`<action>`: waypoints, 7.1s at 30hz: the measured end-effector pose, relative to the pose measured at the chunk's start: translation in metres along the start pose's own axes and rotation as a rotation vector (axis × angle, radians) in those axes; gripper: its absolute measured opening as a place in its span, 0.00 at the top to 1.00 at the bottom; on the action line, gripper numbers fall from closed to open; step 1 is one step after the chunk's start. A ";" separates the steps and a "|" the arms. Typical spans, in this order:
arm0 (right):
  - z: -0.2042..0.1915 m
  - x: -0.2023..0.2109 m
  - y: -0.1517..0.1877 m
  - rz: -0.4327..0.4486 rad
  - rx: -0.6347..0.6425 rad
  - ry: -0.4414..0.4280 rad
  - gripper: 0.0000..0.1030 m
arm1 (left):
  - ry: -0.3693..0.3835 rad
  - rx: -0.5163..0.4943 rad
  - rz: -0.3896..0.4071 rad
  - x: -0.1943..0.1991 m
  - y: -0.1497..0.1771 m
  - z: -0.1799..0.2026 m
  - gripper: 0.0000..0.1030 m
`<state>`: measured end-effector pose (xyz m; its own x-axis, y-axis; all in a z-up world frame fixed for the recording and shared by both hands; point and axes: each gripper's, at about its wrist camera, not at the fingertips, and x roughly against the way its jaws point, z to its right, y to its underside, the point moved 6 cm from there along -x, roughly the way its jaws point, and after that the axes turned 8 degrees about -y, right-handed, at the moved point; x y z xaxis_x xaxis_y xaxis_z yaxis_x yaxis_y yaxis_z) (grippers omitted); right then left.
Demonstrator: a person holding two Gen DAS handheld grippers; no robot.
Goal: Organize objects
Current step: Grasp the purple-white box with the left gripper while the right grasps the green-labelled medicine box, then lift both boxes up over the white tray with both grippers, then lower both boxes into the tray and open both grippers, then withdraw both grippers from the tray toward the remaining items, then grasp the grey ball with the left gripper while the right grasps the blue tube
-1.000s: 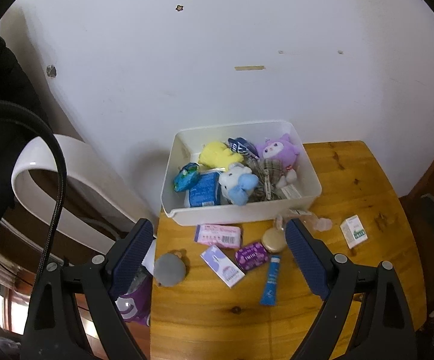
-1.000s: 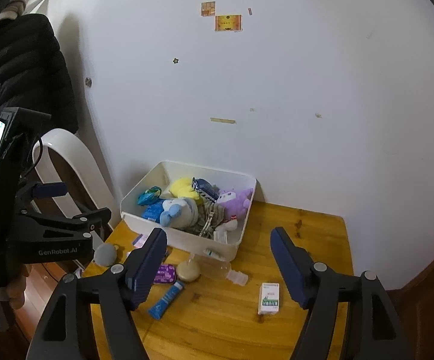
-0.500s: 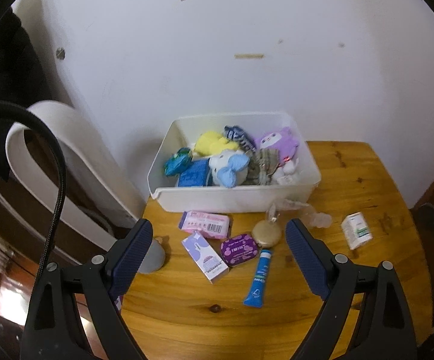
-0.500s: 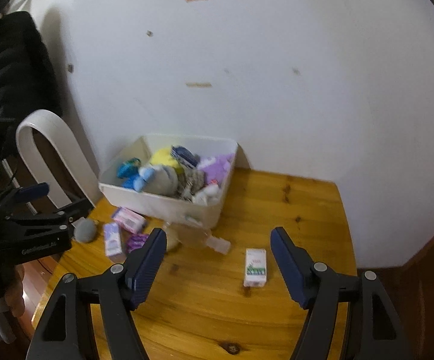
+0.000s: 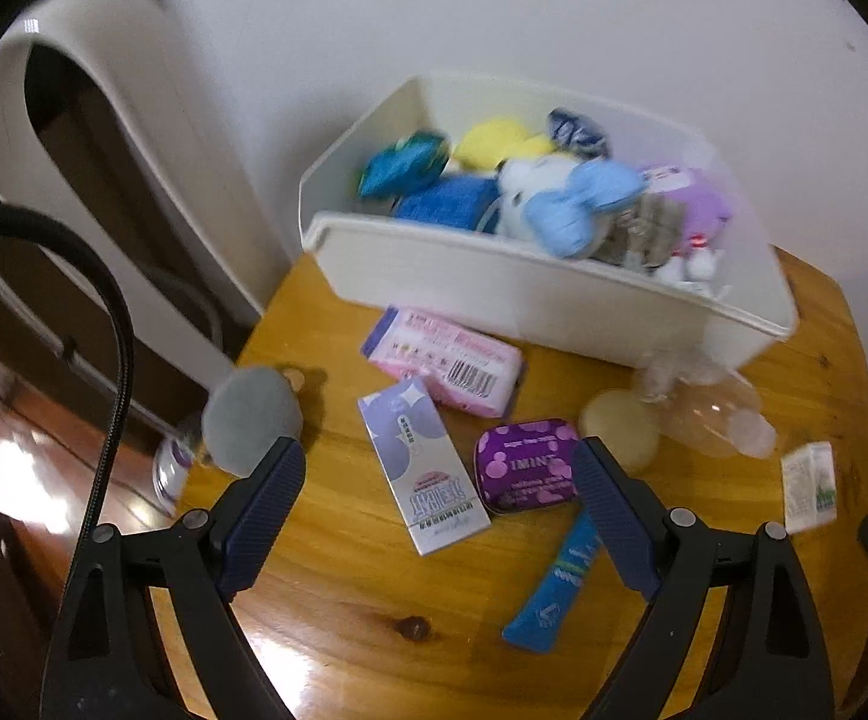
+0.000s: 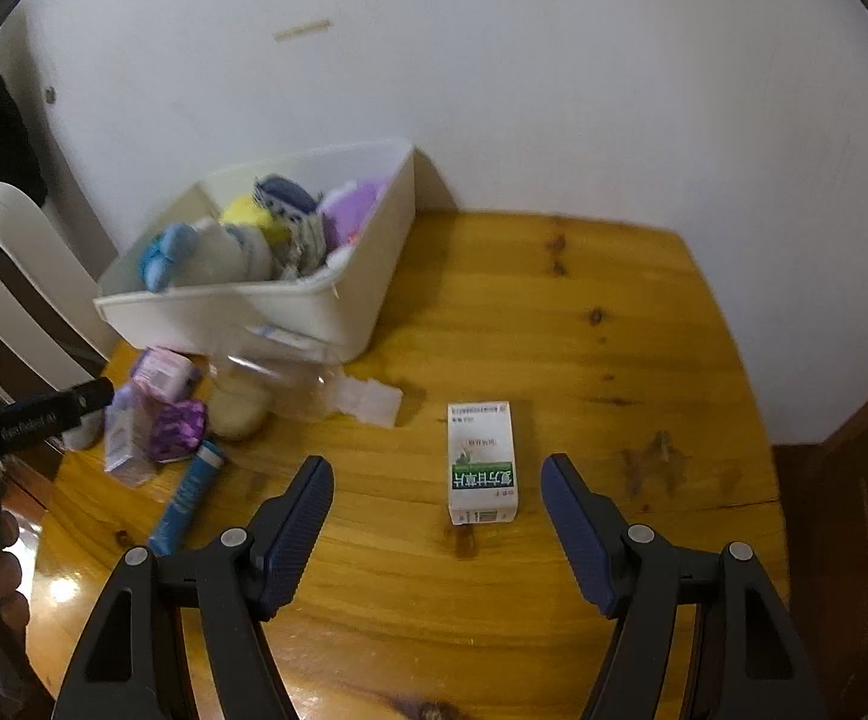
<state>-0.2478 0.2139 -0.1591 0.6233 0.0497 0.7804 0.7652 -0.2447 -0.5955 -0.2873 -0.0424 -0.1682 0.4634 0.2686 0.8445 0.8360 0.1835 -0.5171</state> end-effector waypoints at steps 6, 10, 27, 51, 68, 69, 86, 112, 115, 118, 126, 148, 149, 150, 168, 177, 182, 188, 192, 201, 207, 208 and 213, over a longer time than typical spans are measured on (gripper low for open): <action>0.011 -0.033 0.004 -0.040 -0.019 0.000 0.29 | -0.030 0.064 -0.083 -0.033 0.005 -0.002 0.11; 0.014 -0.048 0.005 -0.058 -0.009 0.010 0.29 | -0.051 0.118 -0.133 -0.048 0.009 -0.008 0.12; 0.019 -0.075 0.020 -0.126 -0.020 -0.032 0.65 | -0.068 0.182 -0.218 -0.067 0.023 -0.011 0.56; -0.049 0.027 0.013 0.066 0.139 -0.024 0.66 | -0.033 0.042 0.067 0.044 0.000 -0.033 0.63; -0.127 0.102 0.027 0.164 0.278 -0.050 0.66 | 0.032 0.005 0.196 0.101 0.008 -0.057 0.62; -0.132 0.105 0.028 0.168 0.285 -0.054 0.66 | 0.033 0.005 0.199 0.102 0.008 -0.059 0.62; -0.162 0.097 -0.038 0.217 0.303 -0.073 0.66 | -0.017 -0.085 0.349 0.117 -0.057 -0.057 0.62; -0.121 -0.050 -0.174 0.145 0.128 -0.011 0.66 | -0.094 -0.160 0.241 -0.035 -0.217 0.006 0.62; -0.114 -0.077 -0.171 0.097 0.123 -0.006 0.66 | -0.074 -0.167 0.169 -0.062 -0.221 0.013 0.62; -0.110 -0.101 -0.164 0.049 0.129 -0.003 0.65 | -0.043 -0.173 0.115 -0.082 -0.224 0.020 0.61; -0.107 -0.120 -0.144 0.023 0.171 -0.018 0.41 | 0.039 -0.171 0.097 -0.092 -0.225 0.038 0.17; -0.121 -0.038 -0.133 0.104 0.204 -0.036 0.41 | 0.014 -0.211 0.196 -0.007 -0.208 0.009 0.17; -0.123 -0.027 -0.132 0.113 0.205 -0.037 0.41 | 0.019 -0.212 0.203 0.002 -0.206 0.006 0.17; -0.125 -0.020 -0.131 0.120 0.208 -0.038 0.41 | 0.027 -0.223 0.216 0.010 -0.204 0.004 0.17; -0.186 0.091 -0.076 0.194 0.277 -0.117 0.39 | 0.109 -0.285 0.322 0.123 -0.139 -0.048 0.10; -0.196 0.083 -0.043 0.159 0.210 -0.164 0.38 | 0.129 -0.301 0.306 0.116 -0.103 -0.081 0.06; -0.193 0.059 -0.027 0.111 0.140 -0.159 0.38 | 0.134 -0.313 0.274 0.093 -0.088 -0.096 0.05; -0.193 0.016 -0.005 0.018 0.086 -0.145 0.38 | 0.121 -0.345 0.202 0.051 -0.075 -0.107 0.05; -0.196 -0.012 0.006 -0.037 0.069 -0.130 0.38 | 0.115 -0.371 0.118 0.011 -0.067 -0.109 0.05; -0.193 -0.070 0.032 -0.152 0.047 -0.091 0.38 | 0.090 -0.430 -0.030 -0.070 -0.045 -0.103 0.05; -0.187 -0.091 0.043 -0.190 0.019 -0.086 0.40 | 0.084 -0.436 -0.078 -0.098 -0.039 -0.099 0.05; -0.186 -0.094 0.045 -0.196 0.016 -0.086 0.42 | 0.082 -0.435 -0.081 -0.101 -0.039 -0.099 0.05; -0.183 -0.106 0.052 -0.218 0.003 -0.082 0.47 | 0.069 -0.434 -0.087 -0.110 -0.040 -0.096 0.05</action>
<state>-0.3036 0.0191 -0.2377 0.4546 0.1800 0.8723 0.8834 -0.2162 -0.4157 -0.3434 -0.1702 -0.2267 0.3920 0.2031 0.8973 0.9119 -0.2150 -0.3497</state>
